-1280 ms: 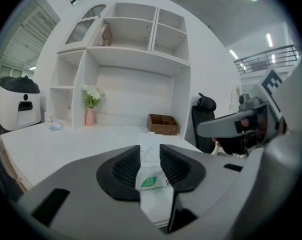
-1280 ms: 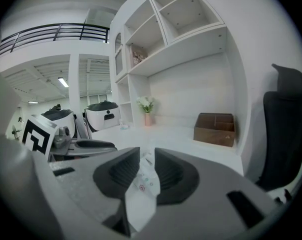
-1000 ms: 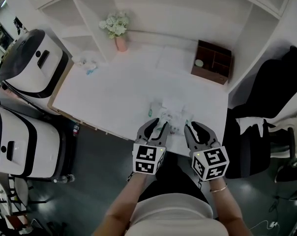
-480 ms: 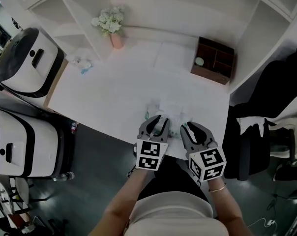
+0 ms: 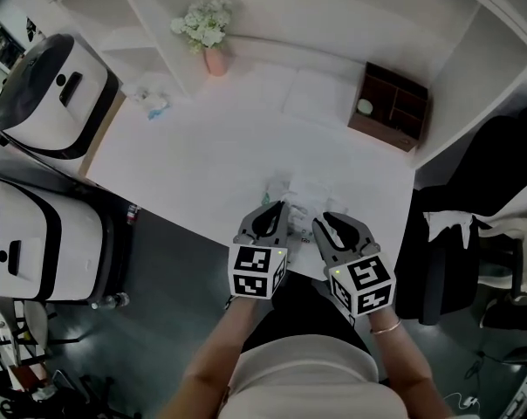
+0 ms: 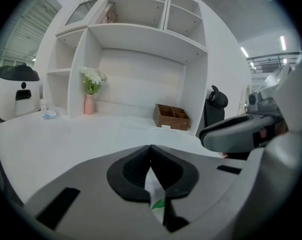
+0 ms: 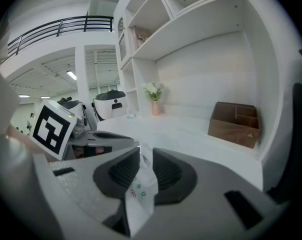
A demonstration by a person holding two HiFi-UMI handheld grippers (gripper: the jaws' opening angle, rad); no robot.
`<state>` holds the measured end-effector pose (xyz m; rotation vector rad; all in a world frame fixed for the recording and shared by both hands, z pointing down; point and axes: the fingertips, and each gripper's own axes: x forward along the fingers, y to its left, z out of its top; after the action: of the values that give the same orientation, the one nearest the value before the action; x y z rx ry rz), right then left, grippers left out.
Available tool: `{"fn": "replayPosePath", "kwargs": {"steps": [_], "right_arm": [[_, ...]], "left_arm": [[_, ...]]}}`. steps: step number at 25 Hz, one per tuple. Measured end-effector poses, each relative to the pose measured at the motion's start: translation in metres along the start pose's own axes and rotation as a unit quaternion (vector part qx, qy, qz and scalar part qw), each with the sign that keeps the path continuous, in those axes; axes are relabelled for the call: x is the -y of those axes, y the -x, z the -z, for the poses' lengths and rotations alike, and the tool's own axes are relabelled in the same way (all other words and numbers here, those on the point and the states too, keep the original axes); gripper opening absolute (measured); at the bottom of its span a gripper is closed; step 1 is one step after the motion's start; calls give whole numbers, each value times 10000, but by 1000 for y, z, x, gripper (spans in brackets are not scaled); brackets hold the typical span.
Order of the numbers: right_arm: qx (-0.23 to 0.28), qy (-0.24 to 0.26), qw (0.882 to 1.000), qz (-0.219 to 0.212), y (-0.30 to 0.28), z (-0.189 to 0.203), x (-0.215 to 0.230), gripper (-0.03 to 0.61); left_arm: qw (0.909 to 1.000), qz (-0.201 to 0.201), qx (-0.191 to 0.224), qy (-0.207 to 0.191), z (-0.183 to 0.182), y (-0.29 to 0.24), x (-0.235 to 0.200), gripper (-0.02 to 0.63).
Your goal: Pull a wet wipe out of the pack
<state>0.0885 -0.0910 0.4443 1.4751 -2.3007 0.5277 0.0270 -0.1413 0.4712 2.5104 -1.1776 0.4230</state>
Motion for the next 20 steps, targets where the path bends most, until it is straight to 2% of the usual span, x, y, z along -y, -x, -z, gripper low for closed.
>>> {"fn": "replayPosePath", "kwargs": {"steps": [8, 12, 20], "right_arm": [[-546, 857, 9943, -316, -23, 6, -12, 78], [-802, 1128, 9896, -390, -37, 11, -15, 78], [-1581, 1689, 9716, -497, -55, 28, -19, 78]], "left_arm": [[9998, -66, 28, 205, 4, 2, -3, -5], [9995, -86, 24, 300, 5, 5, -6, -5], [9991, -22, 63, 415, 7, 7, -6, -5]]}}
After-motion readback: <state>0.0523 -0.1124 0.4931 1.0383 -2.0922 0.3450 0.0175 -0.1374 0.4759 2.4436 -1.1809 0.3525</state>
